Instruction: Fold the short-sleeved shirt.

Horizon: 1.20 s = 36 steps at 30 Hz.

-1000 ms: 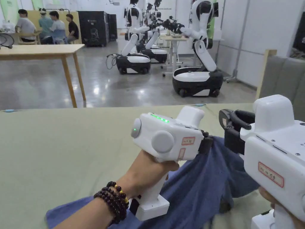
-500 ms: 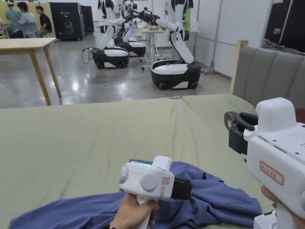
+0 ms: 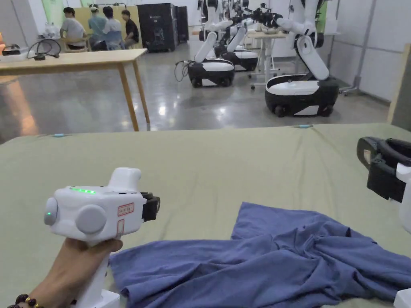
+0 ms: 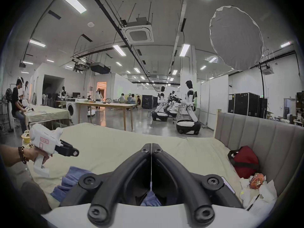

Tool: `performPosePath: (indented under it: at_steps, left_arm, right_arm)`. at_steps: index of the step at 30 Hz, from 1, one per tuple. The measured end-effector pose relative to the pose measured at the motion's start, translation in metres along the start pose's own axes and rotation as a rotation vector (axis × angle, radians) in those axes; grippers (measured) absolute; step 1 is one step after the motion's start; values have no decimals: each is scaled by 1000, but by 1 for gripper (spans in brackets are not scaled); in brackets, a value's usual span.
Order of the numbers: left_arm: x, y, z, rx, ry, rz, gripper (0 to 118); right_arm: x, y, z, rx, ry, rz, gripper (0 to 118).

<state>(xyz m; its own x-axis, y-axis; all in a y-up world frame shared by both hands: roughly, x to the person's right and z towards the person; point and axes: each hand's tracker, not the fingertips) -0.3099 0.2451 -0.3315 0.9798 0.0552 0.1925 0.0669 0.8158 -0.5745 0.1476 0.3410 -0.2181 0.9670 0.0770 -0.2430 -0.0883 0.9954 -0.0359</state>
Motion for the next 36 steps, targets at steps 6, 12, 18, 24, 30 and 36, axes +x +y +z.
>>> performPosePath:
  at_steps: [6, 12, 18, 24, 30, 36]
  left_arm:
    - [-42, -35, -20, -76, 38, 22, 0]
    - [-60, -43, -59, -152, 12, 4, 115]
    - [-64, -70, -96, -329, 67, -39, 114]
    - [-47, -85, -91, -285, 51, -126, 27]
    - [-16, -87, -79, -241, 154, -295, 0]
    - [-26, -73, -61, -148, 94, -183, 0]
  right_arm:
    - [-13, -3, -8, -24, 12, -2, 1]
    - [-19, -6, -8, -61, 10, 21, 1]
    - [-15, -14, -9, -97, -8, 29, 1]
    - [-9, -19, -8, -120, -32, 25, 1]
    - [19, -36, -19, -203, -12, 19, 1]
    - [139, -95, -42, -477, -70, -208, 1]
